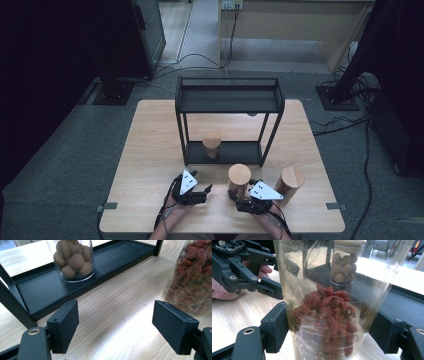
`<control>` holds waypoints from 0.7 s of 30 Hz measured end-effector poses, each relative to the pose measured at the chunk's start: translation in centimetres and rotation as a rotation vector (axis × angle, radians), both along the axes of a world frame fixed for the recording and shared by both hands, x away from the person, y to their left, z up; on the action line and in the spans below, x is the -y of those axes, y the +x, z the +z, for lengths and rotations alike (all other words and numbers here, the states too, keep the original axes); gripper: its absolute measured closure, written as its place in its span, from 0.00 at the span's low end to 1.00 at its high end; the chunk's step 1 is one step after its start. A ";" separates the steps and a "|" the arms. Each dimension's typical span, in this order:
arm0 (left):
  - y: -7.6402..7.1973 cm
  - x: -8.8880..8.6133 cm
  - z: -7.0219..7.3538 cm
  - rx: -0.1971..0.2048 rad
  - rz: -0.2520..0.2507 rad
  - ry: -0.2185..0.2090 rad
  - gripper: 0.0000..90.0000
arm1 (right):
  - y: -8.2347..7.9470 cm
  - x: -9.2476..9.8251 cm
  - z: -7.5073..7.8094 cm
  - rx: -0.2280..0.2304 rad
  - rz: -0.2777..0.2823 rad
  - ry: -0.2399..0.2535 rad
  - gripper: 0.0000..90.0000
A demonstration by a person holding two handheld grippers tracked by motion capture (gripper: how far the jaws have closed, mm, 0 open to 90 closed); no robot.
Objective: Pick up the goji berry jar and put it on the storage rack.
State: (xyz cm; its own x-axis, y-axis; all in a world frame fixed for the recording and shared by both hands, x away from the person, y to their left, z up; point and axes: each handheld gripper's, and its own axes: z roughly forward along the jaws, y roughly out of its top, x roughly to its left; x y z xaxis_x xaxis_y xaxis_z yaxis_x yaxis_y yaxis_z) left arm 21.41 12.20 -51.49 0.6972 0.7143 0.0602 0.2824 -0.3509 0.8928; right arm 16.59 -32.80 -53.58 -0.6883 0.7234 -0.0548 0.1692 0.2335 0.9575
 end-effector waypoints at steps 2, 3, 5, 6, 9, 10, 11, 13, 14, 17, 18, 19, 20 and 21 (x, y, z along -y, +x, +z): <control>0.0 0.0 0.0 -0.002 0.000 0.000 0.24 | -0.2 -0.2 0.2 0.014 -0.003 -0.019 0.28; 0.0 0.0 0.0 -0.002 0.000 -0.001 0.24 | -0.3 -0.3 0.2 0.020 -0.003 -0.020 0.28; 0.1 0.0 0.0 -0.004 0.001 -0.001 0.24 | -0.3 -0.2 0.3 0.018 -0.003 -0.007 0.28; 0.1 0.0 0.0 -0.005 0.001 -0.001 0.24 | -0.3 -0.2 0.3 0.013 -0.006 0.005 0.28; 0.1 0.0 0.0 -0.006 0.001 -0.001 0.24 | -0.3 -0.2 0.5 0.001 -0.016 0.021 0.28; 0.1 0.0 0.0 -0.006 0.002 -0.001 0.24 | -0.4 -0.2 0.6 0.001 -0.021 0.022 0.28; 0.1 0.0 0.0 -0.006 0.002 -0.001 0.24 | -0.4 -0.2 0.6 0.003 -0.023 0.020 0.28; 0.1 0.0 0.1 -0.007 0.004 -0.002 0.24 | -0.4 -0.2 0.8 0.000 -0.029 0.021 0.28; 0.1 0.0 0.1 -0.006 0.006 -0.002 0.24 | -0.5 -0.2 0.8 -0.002 -0.033 0.022 0.28; 0.2 0.1 0.1 -0.012 0.005 0.003 0.24 | -0.5 -0.3 1.1 -0.011 -0.047 0.018 0.28; 0.2 0.1 0.1 -0.014 0.004 0.004 0.24 | -0.5 -0.3 1.1 -0.015 -0.050 0.018 0.28; 0.2 0.1 0.2 -0.014 0.003 0.005 0.24 | -0.5 -0.4 1.1 -0.020 -0.051 0.019 0.28; 0.2 0.1 0.2 -0.014 0.002 0.005 0.24 | -0.4 -0.4 1.1 -0.021 -0.053 0.017 0.28; 0.2 0.1 0.2 -0.014 0.001 0.006 0.24 | -0.4 -0.4 1.1 -0.021 -0.055 0.014 0.28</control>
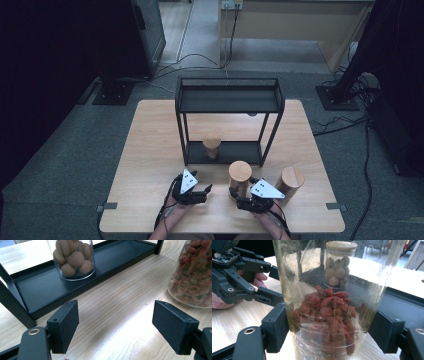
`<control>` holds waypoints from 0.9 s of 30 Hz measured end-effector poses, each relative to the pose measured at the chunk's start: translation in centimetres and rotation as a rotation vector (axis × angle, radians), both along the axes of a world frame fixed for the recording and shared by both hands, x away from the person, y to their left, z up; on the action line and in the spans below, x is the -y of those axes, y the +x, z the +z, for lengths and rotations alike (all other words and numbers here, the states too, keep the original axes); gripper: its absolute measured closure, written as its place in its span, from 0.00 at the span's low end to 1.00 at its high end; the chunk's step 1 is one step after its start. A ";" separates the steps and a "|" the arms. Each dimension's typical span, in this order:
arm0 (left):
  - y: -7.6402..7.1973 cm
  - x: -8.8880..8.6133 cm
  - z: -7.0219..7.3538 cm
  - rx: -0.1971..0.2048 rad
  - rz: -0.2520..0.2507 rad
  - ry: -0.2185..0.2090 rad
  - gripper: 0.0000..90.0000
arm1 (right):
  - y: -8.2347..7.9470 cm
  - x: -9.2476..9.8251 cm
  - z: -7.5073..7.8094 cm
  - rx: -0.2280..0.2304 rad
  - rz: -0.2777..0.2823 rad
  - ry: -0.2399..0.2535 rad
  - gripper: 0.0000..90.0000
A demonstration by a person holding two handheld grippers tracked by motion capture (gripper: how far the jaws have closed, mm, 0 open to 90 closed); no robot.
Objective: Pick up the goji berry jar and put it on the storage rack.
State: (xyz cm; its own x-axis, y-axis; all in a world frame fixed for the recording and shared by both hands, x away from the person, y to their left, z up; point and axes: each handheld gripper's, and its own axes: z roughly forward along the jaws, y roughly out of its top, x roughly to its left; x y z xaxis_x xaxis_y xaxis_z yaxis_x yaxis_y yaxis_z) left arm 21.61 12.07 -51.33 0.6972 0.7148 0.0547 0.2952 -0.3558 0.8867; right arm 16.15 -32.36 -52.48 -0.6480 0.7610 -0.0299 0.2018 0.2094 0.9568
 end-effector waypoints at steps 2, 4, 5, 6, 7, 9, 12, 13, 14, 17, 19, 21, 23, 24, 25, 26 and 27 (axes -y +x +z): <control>0.0 0.0 0.0 -0.001 -0.001 0.000 0.24 | 0.0 -0.1 0.0 -0.007 0.000 0.001 0.28; 0.0 0.0 0.0 -0.002 -0.001 0.000 0.24 | 0.1 -0.1 -0.1 -0.011 0.000 0.007 0.28; 0.0 0.0 0.0 -0.002 -0.001 0.001 0.24 | 0.1 -0.1 -0.1 -0.015 0.001 0.012 0.28; 0.1 0.0 0.0 -0.002 -0.002 0.003 0.24 | 0.2 -0.2 -0.1 -0.017 0.004 0.016 0.28; 0.1 0.0 0.1 -0.002 -0.002 0.005 0.24 | 0.3 -0.2 -0.1 -0.019 0.006 0.017 0.28; 0.1 0.1 0.1 -0.003 -0.004 0.007 0.24 | 0.3 -0.3 -0.1 -0.018 0.008 0.018 0.28; 0.2 0.0 0.1 -0.008 -0.006 0.007 0.24 | 0.4 -0.5 -0.1 -0.020 0.008 0.017 0.28; 0.2 0.0 0.1 -0.009 -0.006 0.006 0.24 | 0.4 -0.5 0.0 -0.023 0.007 0.018 0.28; 0.2 0.0 0.1 -0.010 -0.005 0.003 0.24 | 0.5 -0.6 0.0 -0.023 0.005 0.019 0.28; 0.2 0.0 0.1 -0.011 -0.004 0.001 0.24 | 0.5 -0.7 0.0 -0.023 -0.006 0.018 0.28; 0.2 0.0 0.1 -0.009 -0.005 0.004 0.24 | 0.6 -0.8 0.0 -0.026 -0.009 0.021 0.28; 0.2 0.0 0.1 -0.007 -0.006 0.007 0.24 | 0.6 -0.8 0.1 -0.027 -0.011 0.022 0.28; 0.2 0.0 0.1 -0.009 -0.007 0.007 0.24 | 0.6 -0.8 0.1 -0.031 -0.015 0.021 0.28; 0.2 0.0 0.1 -0.010 -0.007 0.006 0.24 | 0.7 -0.9 0.2 -0.035 -0.018 0.022 0.28; 0.2 0.0 0.1 -0.011 -0.007 0.004 0.24 | 0.7 -0.9 0.2 -0.038 -0.021 0.024 0.28; 0.3 -0.1 0.1 -0.011 -0.006 0.002 0.24 | 0.8 -0.9 0.2 -0.042 -0.024 0.027 0.28; 0.3 -0.1 0.1 -0.013 -0.007 0.000 0.24 | 0.9 -1.0 0.2 -0.044 -0.026 0.029 0.28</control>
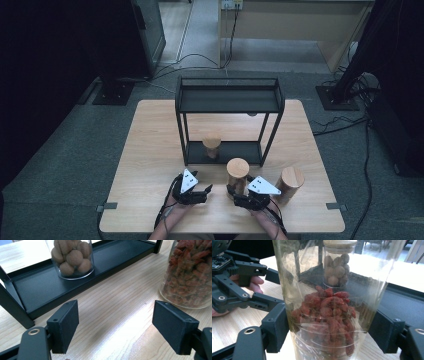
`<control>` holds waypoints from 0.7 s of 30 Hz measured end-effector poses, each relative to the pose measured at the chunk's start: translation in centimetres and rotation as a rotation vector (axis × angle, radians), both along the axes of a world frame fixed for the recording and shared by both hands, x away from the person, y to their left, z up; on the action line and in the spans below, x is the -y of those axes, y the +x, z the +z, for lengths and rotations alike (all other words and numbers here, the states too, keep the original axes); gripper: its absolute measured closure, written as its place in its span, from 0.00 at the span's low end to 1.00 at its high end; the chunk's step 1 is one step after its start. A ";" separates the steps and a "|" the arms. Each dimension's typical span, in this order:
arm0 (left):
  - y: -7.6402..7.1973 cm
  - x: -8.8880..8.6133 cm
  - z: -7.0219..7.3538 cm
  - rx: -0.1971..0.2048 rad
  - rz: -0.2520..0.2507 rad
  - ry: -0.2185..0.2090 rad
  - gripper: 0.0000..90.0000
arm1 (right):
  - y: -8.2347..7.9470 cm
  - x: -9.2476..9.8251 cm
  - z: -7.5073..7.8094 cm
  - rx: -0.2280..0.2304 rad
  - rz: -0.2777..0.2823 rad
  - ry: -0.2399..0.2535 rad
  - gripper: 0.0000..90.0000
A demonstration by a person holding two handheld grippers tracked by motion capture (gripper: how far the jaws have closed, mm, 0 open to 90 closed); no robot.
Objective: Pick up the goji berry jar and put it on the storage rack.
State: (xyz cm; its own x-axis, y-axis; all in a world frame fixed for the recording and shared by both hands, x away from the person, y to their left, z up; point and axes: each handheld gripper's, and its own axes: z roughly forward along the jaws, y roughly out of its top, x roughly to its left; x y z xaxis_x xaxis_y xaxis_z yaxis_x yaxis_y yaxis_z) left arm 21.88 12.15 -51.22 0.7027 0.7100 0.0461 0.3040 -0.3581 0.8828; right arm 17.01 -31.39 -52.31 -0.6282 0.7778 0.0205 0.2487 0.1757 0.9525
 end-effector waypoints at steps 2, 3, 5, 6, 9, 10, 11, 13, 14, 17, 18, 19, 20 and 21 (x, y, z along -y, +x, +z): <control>0.0 0.0 0.0 0.002 -0.001 0.005 0.24 | 0.1 -0.1 0.0 -0.004 -0.003 0.004 0.28; 0.0 0.1 0.0 0.003 -0.004 0.008 0.24 | 0.1 -0.1 0.0 -0.005 -0.004 0.005 0.28; -0.1 0.2 0.0 0.008 -0.006 0.015 0.24 | 0.2 -0.2 0.1 -0.003 -0.004 0.004 0.28; -0.1 0.2 0.0 0.008 -0.004 0.015 0.24 | 0.2 -0.3 0.1 -0.004 -0.004 0.001 0.28; -0.1 0.2 0.0 0.010 -0.003 0.016 0.24 | 0.3 -0.4 0.1 -0.003 -0.004 0.001 0.28; -0.1 0.2 0.0 0.010 -0.002 0.015 0.24 | 0.4 -0.4 0.1 -0.005 -0.006 0.003 0.28; -0.1 0.2 0.0 0.010 -0.002 0.016 0.24 | 0.5 -0.5 0.2 -0.006 -0.006 0.002 0.28; -0.1 0.3 0.1 0.009 -0.001 0.020 0.24 | 0.6 -0.6 0.1 -0.005 -0.010 0.002 0.28; -0.1 0.4 0.1 0.007 -0.002 0.023 0.24 | 0.7 -0.6 0.1 -0.005 -0.011 0.005 0.28; 0.0 0.4 0.2 0.004 -0.006 0.027 0.24 | 1.0 -0.9 0.1 -0.003 -0.014 -0.006 0.28; 0.0 0.4 0.1 0.004 -0.005 0.023 0.24 | 1.1 -1.0 0.1 -0.001 -0.017 -0.010 0.28; 0.0 0.3 0.1 0.004 -0.003 0.022 0.24 | 1.1 -1.1 0.1 0.000 -0.019 -0.011 0.28; 0.0 0.3 0.1 0.003 -0.003 0.022 0.24 | 1.2 -1.2 0.1 0.000 -0.021 -0.009 0.28; 0.0 0.4 0.2 0.002 -0.003 0.025 0.24 | 1.3 -1.2 0.1 0.000 -0.025 -0.005 0.28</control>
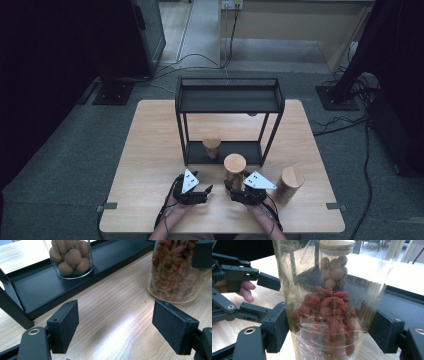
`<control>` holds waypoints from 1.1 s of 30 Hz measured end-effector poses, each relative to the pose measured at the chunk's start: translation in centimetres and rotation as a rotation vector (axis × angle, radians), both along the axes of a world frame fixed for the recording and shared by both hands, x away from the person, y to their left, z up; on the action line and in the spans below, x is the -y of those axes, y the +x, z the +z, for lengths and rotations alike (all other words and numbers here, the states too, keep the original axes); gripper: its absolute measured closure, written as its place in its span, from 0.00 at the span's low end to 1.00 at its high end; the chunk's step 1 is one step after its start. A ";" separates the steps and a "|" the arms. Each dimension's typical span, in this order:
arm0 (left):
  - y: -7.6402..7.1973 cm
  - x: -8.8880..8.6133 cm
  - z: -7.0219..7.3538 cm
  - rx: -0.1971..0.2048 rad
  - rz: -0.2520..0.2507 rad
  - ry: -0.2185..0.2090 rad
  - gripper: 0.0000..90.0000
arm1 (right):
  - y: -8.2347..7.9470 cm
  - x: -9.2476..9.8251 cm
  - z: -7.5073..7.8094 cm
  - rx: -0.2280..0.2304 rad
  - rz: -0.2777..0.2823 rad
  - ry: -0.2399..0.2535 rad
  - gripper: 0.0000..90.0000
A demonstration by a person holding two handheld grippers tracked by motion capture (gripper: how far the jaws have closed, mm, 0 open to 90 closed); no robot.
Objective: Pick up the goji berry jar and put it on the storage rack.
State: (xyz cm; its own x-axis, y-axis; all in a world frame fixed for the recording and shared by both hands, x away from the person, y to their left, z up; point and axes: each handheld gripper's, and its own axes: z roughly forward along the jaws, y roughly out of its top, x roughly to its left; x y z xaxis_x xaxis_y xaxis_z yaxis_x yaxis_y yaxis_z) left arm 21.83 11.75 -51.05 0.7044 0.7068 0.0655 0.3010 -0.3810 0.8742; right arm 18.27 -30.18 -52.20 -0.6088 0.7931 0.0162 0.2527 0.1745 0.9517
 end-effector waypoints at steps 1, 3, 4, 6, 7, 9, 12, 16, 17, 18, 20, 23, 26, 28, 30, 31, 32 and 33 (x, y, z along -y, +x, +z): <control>0.0 0.0 0.0 0.002 0.000 0.003 0.24 | 0.1 0.0 0.0 0.000 -0.003 0.003 0.28; -0.1 0.1 0.0 0.005 -0.001 0.008 0.24 | 0.2 -0.1 0.0 0.001 -0.007 0.008 0.28; -0.1 0.2 0.0 0.006 -0.002 0.010 0.24 | 0.3 -0.2 0.1 0.000 -0.010 0.008 0.28; -0.1 0.2 0.0 0.005 -0.001 0.010 0.24 | 0.4 -0.3 0.3 0.001 -0.013 0.007 0.28; 0.0 0.2 0.0 0.005 -0.002 0.012 0.24 | 0.5 -0.4 0.3 0.004 -0.014 0.009 0.28; 0.0 0.2 0.0 0.003 -0.001 0.009 0.24 | 0.6 -0.4 0.5 0.009 -0.015 0.010 0.28; 0.0 0.2 0.0 0.003 0.001 0.010 0.24 | 0.9 -0.6 0.7 0.010 -0.018 0.013 0.28; 0.0 0.2 0.0 0.004 0.000 0.010 0.24 | 1.0 -0.8 0.8 0.011 -0.019 0.014 0.28; 0.0 0.2 0.0 0.002 0.000 0.011 0.24 | 1.1 -0.8 0.8 0.010 -0.020 0.013 0.28; 0.0 0.2 0.1 0.000 -0.001 0.013 0.24 | 1.1 -0.9 0.8 0.011 -0.021 0.011 0.28; 0.1 0.2 0.1 -0.003 0.001 0.010 0.24 | 1.1 -1.0 0.7 0.010 -0.024 0.007 0.28; 0.0 0.2 0.1 -0.002 0.003 0.009 0.24 | 1.1 -1.1 0.6 0.011 -0.028 0.005 0.28; 0.0 0.2 0.1 0.000 0.002 0.011 0.24 | 1.3 -1.2 0.8 0.010 -0.029 0.001 0.28; 0.1 0.2 0.1 -0.003 0.001 0.010 0.24 | 1.5 -1.3 1.0 0.010 -0.024 -0.004 0.28; 0.1 0.2 0.1 -0.005 0.000 0.010 0.24 | 1.7 -1.4 1.1 0.011 -0.022 -0.011 0.28; 0.1 0.2 0.1 -0.005 0.000 0.009 0.24 | 1.8 -1.5 1.2 0.009 -0.023 -0.014 0.28; 0.1 0.1 0.1 -0.004 0.000 0.007 0.24 | 1.9 -1.5 1.2 0.009 -0.024 -0.013 0.28; 0.1 0.1 0.1 -0.005 0.000 0.006 0.24 | 2.0 -1.6 1.3 0.008 -0.026 -0.012 0.28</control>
